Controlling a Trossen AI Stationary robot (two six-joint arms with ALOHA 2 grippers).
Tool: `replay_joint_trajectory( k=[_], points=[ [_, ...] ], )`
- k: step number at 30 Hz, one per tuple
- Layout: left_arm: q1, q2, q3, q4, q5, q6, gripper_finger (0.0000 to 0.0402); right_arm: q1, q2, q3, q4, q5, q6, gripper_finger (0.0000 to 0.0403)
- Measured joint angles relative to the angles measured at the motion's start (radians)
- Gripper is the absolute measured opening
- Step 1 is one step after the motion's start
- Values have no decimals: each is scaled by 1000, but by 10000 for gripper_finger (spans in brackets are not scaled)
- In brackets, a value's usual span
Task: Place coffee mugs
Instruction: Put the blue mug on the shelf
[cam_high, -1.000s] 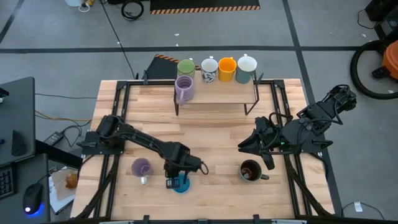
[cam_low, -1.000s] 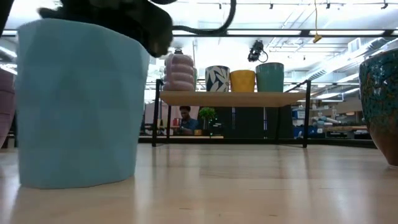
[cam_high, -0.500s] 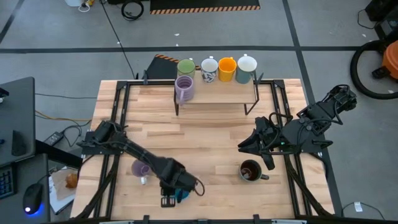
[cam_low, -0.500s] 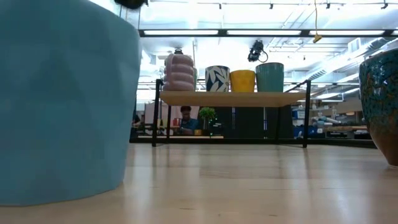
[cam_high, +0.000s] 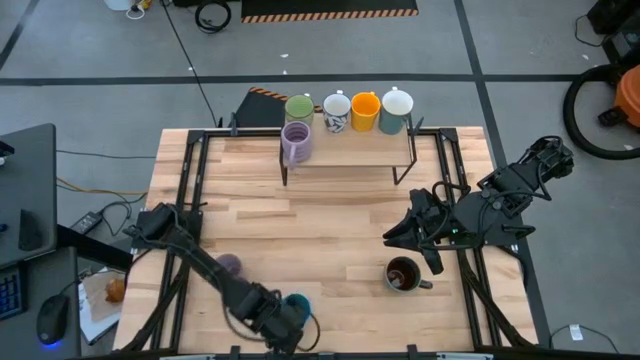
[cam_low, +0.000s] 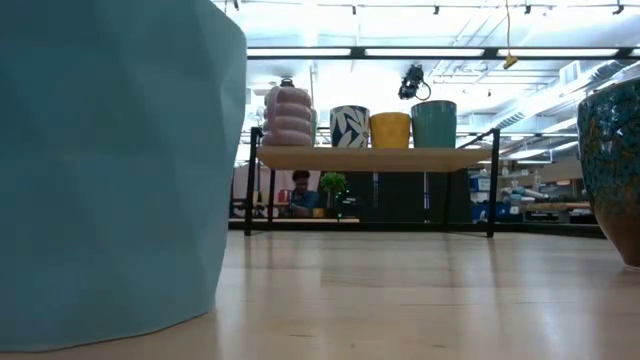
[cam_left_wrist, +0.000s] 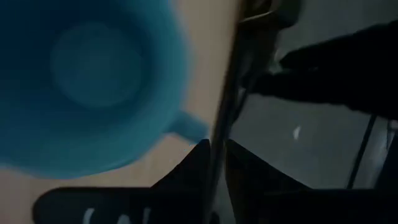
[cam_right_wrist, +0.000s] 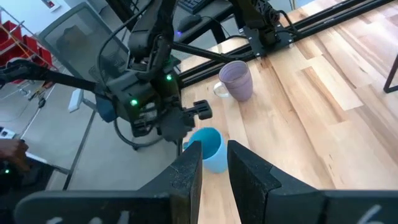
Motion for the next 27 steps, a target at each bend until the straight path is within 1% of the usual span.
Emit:
replay_joint_trajectory(
  k=[4, 7, 13, 16, 19, 22, 24, 27],
  points=[
    [-35, 3, 0, 66, -115, -40, 50, 0, 0, 0, 0, -5, 0, 82],
    [-53, 3, 0, 78, -192, -74, 50, 0, 0, 0, 0, -9, 0, 82],
    [-72, -11, 0, 71, -175, -77, 50, 0, 0, 0, 0, -13, 0, 82],
    [-55, -25, 0, 64, -156, -123, 50, 0, 0, 0, 6, -13, 0, 82],
    [-28, -25, 0, 63, -122, -98, 50, 0, 0, 0, 16, -13, 0, 82],
    [-12, -24, 12, 64, -116, -56, 50, 0, 0, 0, 15, -13, 6, 82],
    [-12, -23, 60, 17, -134, 2, 50, 0, 0, 0, 15, -13, 10, 82],
    [-7, -27, 134, -87, -201, 70, 50, 0, 0, 0, 16, -13, 11, 82]
  ],
)
